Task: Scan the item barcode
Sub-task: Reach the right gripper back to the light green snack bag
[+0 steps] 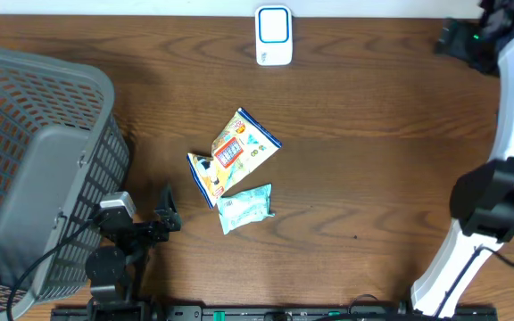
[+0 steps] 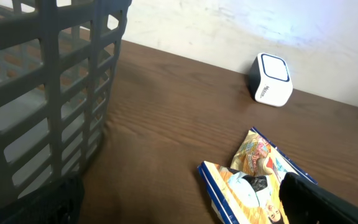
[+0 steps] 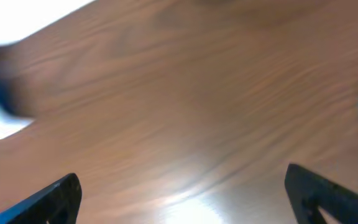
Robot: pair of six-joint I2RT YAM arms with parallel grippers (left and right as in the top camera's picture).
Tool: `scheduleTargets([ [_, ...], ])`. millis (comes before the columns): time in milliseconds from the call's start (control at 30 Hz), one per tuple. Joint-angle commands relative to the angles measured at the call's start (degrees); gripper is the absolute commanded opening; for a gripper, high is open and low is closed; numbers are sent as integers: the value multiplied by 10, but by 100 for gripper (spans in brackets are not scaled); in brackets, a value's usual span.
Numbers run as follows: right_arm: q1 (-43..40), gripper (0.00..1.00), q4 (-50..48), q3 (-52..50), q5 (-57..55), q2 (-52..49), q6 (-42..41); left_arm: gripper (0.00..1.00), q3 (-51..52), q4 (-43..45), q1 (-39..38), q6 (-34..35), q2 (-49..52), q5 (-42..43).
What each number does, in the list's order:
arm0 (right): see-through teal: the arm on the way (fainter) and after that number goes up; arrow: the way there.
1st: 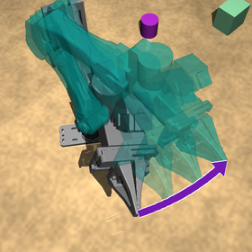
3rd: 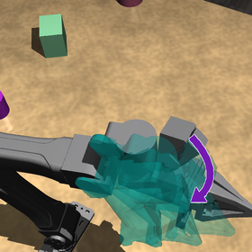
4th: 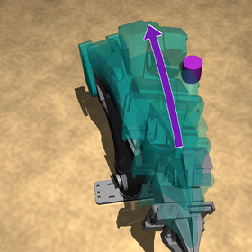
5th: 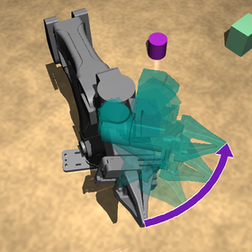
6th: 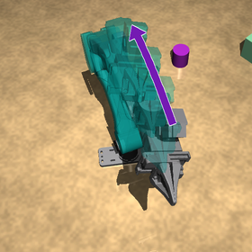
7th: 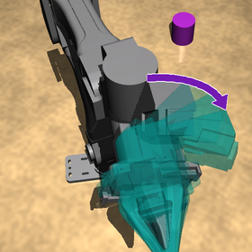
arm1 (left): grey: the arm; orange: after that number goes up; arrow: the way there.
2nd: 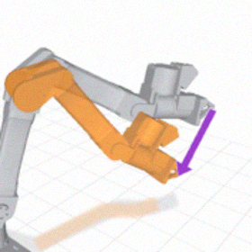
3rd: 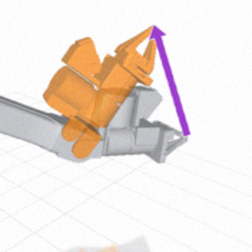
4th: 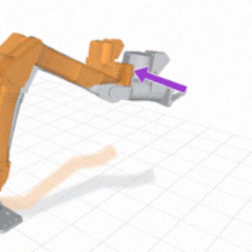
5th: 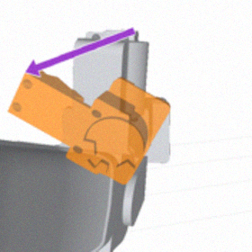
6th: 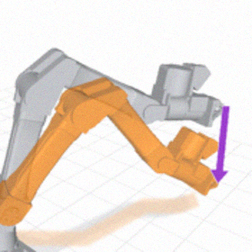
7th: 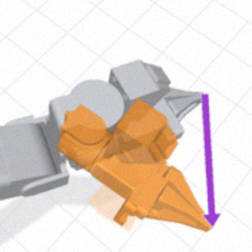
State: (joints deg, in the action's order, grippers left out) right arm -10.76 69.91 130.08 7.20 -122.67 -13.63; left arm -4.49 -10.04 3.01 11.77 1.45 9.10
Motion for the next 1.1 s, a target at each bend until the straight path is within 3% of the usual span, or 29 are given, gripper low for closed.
scheduleTargets([
  [0,62,99,68,0,193,-1,-142,100,9,-14,1,-1,0,10],
  [133,143,99,122,-20,210,-4,-113,100,9,-14,1,-1,0,10],
  [300,267,99,160,-64,209,-5,16,100,9,-14,1,-1,0,10],
  [567,379,99,162,-169,209,-4,17,100,9,-14,1,-1,0,9],
  [867,379,99,24,-417,260,108,21,100,9,-14,1,-1,0,10],
  [1067,381,99,-182,-612,266,262,6,100,9,-14,1,-1,0,10],
])
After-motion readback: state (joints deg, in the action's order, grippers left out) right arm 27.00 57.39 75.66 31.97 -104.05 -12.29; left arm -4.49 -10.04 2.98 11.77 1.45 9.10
